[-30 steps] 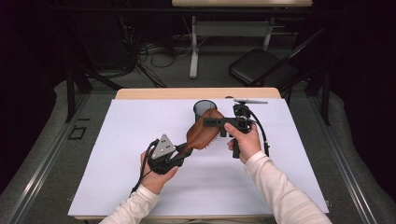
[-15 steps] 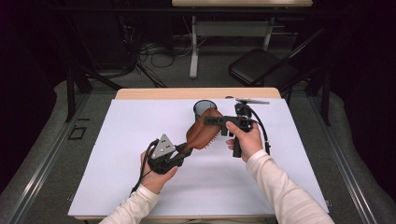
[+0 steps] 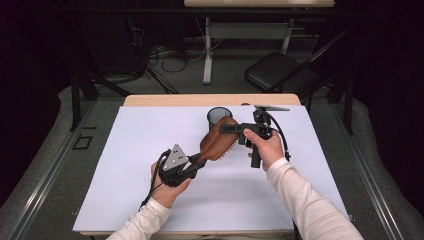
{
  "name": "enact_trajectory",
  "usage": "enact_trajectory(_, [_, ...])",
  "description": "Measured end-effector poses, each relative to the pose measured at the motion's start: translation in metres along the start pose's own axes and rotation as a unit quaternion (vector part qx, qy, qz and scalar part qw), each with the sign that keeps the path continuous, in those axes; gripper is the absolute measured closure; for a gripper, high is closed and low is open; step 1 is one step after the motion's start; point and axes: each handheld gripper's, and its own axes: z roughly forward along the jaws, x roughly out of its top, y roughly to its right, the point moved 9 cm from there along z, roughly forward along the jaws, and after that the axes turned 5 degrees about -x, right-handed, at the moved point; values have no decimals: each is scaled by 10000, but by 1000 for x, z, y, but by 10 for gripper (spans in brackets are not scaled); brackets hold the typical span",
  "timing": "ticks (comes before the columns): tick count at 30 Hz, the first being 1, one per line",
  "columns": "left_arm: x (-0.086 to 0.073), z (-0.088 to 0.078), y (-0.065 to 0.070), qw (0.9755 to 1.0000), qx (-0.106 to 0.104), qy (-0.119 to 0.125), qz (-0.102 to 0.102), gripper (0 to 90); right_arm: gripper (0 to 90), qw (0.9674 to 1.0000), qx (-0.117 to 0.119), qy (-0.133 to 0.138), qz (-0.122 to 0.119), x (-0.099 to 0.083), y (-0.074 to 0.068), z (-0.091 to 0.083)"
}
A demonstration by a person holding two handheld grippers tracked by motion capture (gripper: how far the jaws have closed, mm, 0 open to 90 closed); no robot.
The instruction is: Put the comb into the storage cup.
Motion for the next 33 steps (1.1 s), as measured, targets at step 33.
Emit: enact_trajectory(33, [-4, 4, 0, 10000, 22, -62, -3, 712, 503, 9988, 230, -283, 319, -2, 0, -2])
